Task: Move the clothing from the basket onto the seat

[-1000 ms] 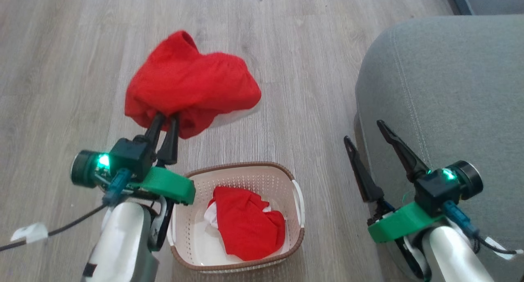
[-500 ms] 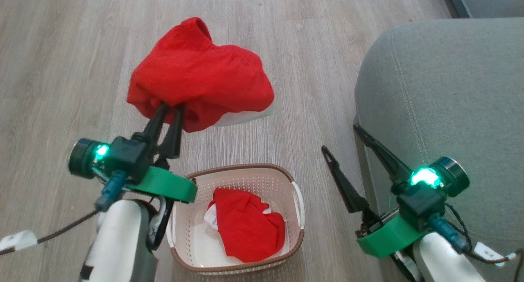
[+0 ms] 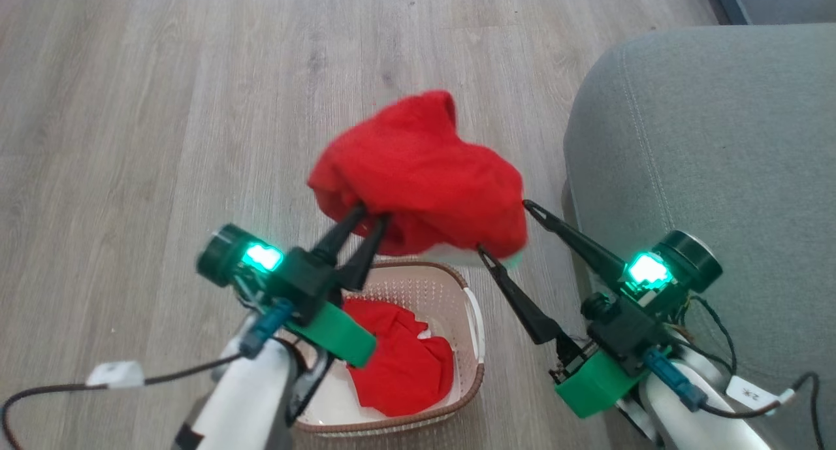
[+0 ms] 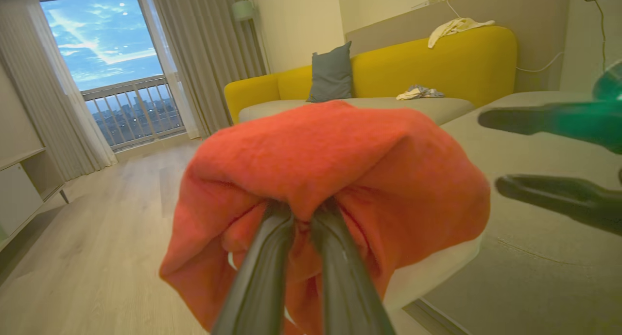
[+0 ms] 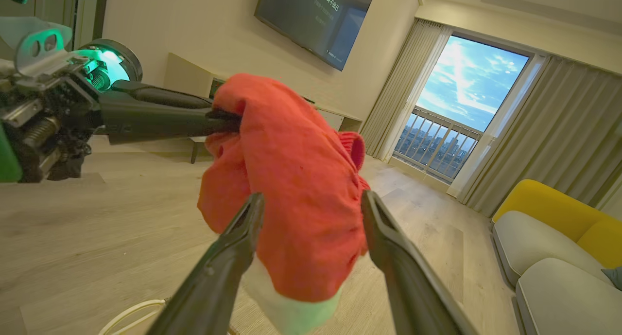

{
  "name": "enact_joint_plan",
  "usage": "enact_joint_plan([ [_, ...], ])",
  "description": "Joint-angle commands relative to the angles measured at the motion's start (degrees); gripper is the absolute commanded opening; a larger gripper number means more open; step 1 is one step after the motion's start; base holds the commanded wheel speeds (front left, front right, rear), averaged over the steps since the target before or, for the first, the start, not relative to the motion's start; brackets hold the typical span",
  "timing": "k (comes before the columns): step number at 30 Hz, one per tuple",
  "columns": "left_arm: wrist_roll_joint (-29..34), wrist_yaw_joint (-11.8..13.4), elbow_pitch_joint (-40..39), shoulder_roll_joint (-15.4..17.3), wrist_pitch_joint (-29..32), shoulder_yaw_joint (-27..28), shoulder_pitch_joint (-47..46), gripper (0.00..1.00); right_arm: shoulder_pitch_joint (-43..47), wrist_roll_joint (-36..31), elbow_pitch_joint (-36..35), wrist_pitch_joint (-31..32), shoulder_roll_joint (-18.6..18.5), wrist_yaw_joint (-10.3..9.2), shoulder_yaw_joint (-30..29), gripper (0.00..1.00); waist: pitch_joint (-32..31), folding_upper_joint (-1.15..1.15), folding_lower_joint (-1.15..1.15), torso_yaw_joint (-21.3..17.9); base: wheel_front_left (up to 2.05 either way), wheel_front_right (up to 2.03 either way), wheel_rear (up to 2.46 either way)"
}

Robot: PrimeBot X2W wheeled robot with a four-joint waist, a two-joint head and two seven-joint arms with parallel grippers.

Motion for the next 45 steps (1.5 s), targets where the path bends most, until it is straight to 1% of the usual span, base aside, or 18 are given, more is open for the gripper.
enact_joint_plan([
  [1, 0.42, -0.08, -1.61, 0.79, -0.54, 1.49, -2.30, 0.00, -2.25, -0.38, -1.61, -0.36, -0.41, -0.01, 0.78, 1.00, 0.04, 0.00, 0.00, 0.06, 0.00, 0.00, 0.00],
  [9, -0.22, -0.51, -0.75, 2.34, -0.54, -6.50, -2.92, 0.00, -3.50, -2.39, 2.74, -0.36, -1.06, -0.01, 2.58, 1.00, -0.53, 0.00, 0.00, 0.39, 0.00, 0.00, 0.00],
  [14, -0.80, -0.56, -0.77, 3.58, -0.55, -11.81, -3.60, 0.00, -4.56, -4.05, 5.80, -0.36, -1.72, -0.01, 5.07, 1.00, -0.89, 0.00, 0.00, 0.54, 0.00, 0.00, 0.00],
  [19, -2.32, -0.57, -1.00, 4.09, -0.55, -16.47, -3.89, 0.00, -5.10, -4.50, 8.82, -0.36, -0.63, -0.01, 5.69, 1.00, -1.12, 0.00, 0.00, 0.88, 0.00, 0.00, 0.00],
  [24, -3.46, -0.57, -1.04, 4.32, -0.55, -18.11, -4.18, 0.00, -5.30, -3.90, 10.89, -0.36, 0.71, -0.01, 5.64, 1.00, -1.19, 0.00, 0.00, 1.25, 0.00, 0.00, 0.00],
  [25, -3.69, -0.57, -1.02, 4.32, -0.55, -18.12, -4.17, 0.00, -5.18, -3.33, 11.60, -0.36, 1.02, -0.01, 5.49, 0.39, -1.23, 0.00, 0.00, 1.33, 0.00, 0.00, 0.00],
  [26, -3.81, -0.57, -0.98, 4.34, -0.55, -18.01, -4.16, 0.00, -5.15, -2.89, 12.08, -0.36, 1.34, -0.01, 5.12, 0.04, -1.25, 0.00, 0.00, 1.39, 0.00, 0.00, 0.00],
  [27, -3.85, -0.58, -0.93, 4.36, -0.55, -17.83, -4.13, 0.00, -5.13, -2.61, 12.38, -0.36, 1.62, -0.01, 4.75, 0.00, -1.25, 0.00, 0.00, 1.45, 0.00, 0.00, 0.00],
  [30, -3.97, -0.58, -0.90, 4.42, -0.55, -17.34, -3.97, 0.00, -5.07, -1.78, 13.00, -0.36, 2.06, -0.01, 4.34, 0.00, -1.22, 0.00, 0.00, 1.55, 0.00, 0.00, 0.00],
  [36, -4.22, -0.56, -0.42, 4.18, -0.55, -16.96, -3.55, 0.00, -4.75, 0.82, 12.04, -0.36, 3.18, -0.01, 2.16, 0.00, -1.03, 0.00, 0.00, 1.70, 0.00, 0.00, 0.00],
  [37, -4.06, -0.40, -0.32, 4.03, -0.55, -16.56, -3.51, 0.45, -4.61, 1.26, 11.75, -0.36, 3.45, -0.01, 1.57, 0.00, -0.99, 0.00, 0.00, 1.72, 0.00, 0.00, 0.00],
  [38, -3.85, -0.19, -0.25, 3.87, -0.55, -16.19, -3.44, 0.77, -4.52, 1.49, 11.39, -0.36, 3.64, -0.01, 1.06, 0.00, -0.94, 0.00, 0.00, 1.74, 0.00, 0.00, 0.00],
  [39, -3.84, 0.02, -0.07, 3.67, -0.55, -15.75, -3.25, 1.00, -4.45, 1.62, 10.95, -0.36, 3.85, -0.01, 0.45, 0.00, -0.88, 0.00, 0.00, 1.76, 0.00, 0.00, 0.00],
  [43, -3.55, 0.37, 0.64, 3.42, -0.55, -14.67, -2.80, 1.00, -3.93, 2.27, 10.08, -0.36, 4.38, -0.01, -1.27, 0.00, -0.75, 0.00, 0.00, 1.77, 0.00, 0.00, 0.00],
  [45, -3.42, 0.59, 1.20, 3.31, -0.55, -13.93, -2.42, 1.00, -3.85, 2.22, 9.84, -0.36, 4.06, -0.01, -2.06, 0.00, -0.69, 0.00, 0.00, 1.76, 0.00, 0.00, 0.00],
])
